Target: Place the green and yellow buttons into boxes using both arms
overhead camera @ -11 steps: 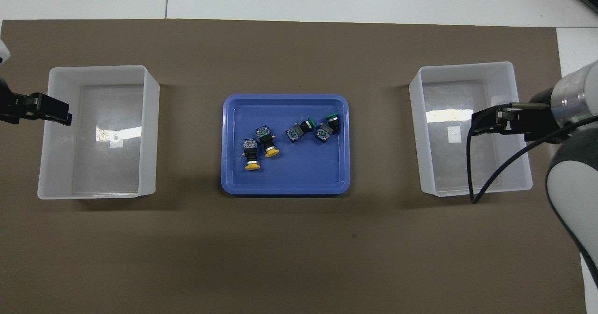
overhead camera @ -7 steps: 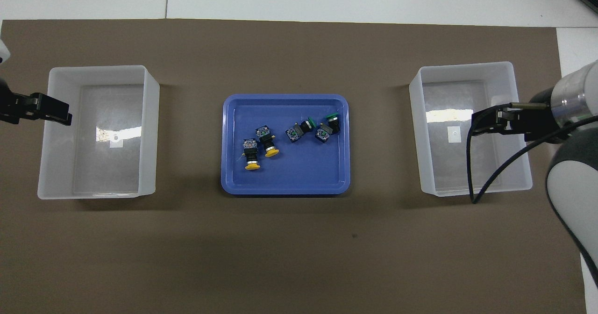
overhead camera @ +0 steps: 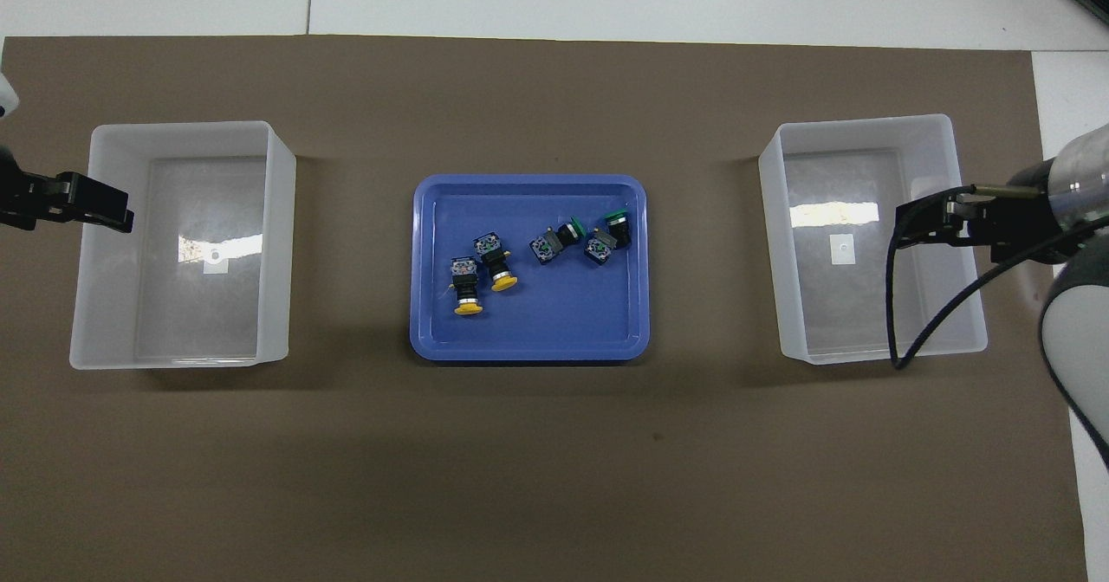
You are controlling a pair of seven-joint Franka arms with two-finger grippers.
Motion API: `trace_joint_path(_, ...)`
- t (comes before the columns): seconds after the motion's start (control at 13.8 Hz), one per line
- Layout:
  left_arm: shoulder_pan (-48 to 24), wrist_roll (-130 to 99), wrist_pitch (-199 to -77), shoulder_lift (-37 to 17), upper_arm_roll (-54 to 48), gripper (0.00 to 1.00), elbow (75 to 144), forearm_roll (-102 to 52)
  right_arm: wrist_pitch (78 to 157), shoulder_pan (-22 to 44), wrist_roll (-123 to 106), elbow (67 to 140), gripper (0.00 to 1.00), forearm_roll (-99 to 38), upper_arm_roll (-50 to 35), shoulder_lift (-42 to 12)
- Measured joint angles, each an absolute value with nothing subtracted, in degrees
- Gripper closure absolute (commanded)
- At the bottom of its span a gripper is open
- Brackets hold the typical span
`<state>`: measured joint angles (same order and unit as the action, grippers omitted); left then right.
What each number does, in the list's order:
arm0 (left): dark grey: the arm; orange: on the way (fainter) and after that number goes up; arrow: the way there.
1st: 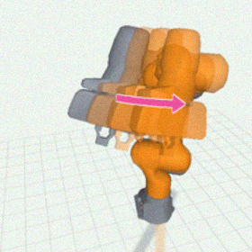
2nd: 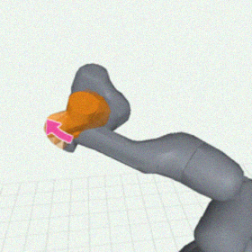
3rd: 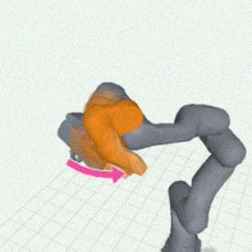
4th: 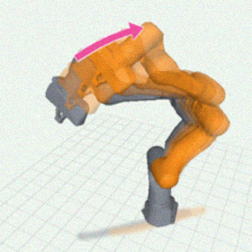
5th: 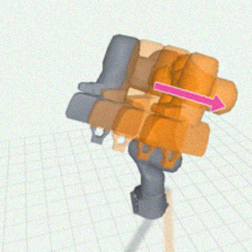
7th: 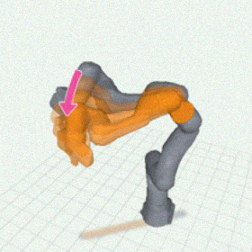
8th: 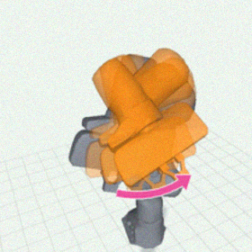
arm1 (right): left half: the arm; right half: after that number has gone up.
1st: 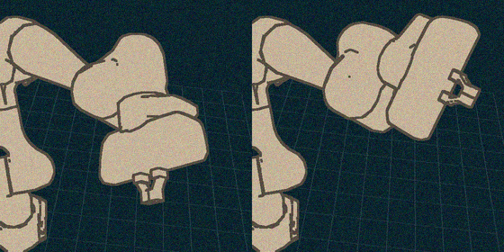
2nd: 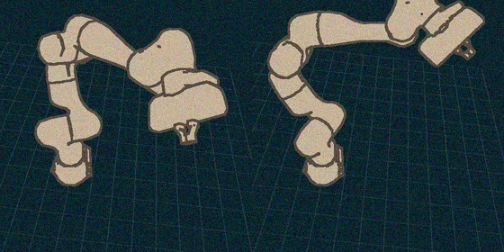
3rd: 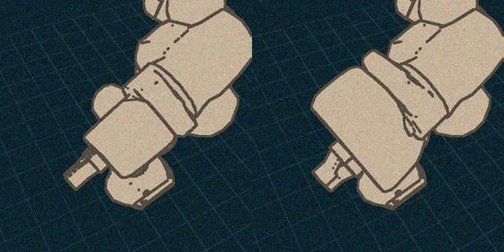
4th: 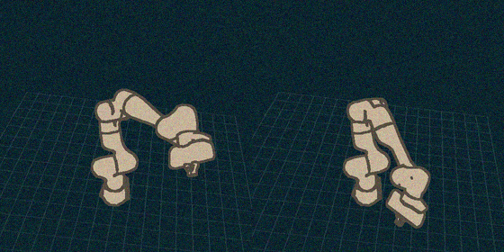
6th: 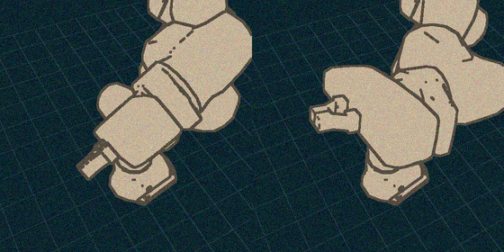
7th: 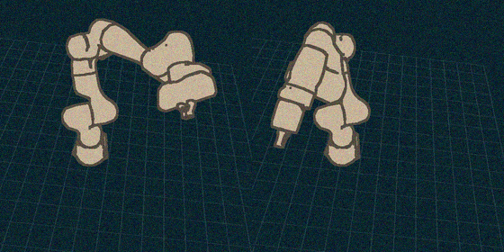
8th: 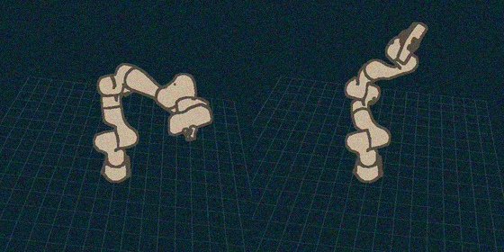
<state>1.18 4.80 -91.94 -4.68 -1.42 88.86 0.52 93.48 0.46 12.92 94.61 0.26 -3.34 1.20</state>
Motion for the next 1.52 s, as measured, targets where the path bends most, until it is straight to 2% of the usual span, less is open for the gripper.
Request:
trace_joint_path(0.22,1.2,4.8,-91.9,-4.7,-1.4,0.00,88.9,0.5,93.8,1.1,12.9,94.9,0.00,0.3,-3.8,1.2)
trace_joint_path(0.58,1.2,4.8,-91.9,-4.7,-1.4,0.00,88.9,0.5,99.1,4.2,13.3,96.7,0.00,0.3,-4.0,1.2)
trace_joint_path(0.94,1.2,4.8,-91.9,-4.7,-1.4,0.00,88.9,0.5,111.6,11.3,21.0,104.1,0.00,0.2,-4.2,0.5)
trace_joint_path(1.3,1.2,4.8,-91.9,-4.7,-1.4,0.00,88.9,0.5,120.6,15.1,31.9,105.5,0.00,0.3,-4.2,-4.5)
trace_joint_path(1.52,1.2,4.8,-91.9,-4.7,-1.4,0.00,88.9,0.5,124.6,18.1,41.3,103.8,0.00,2.8,-4.1,-9.5)
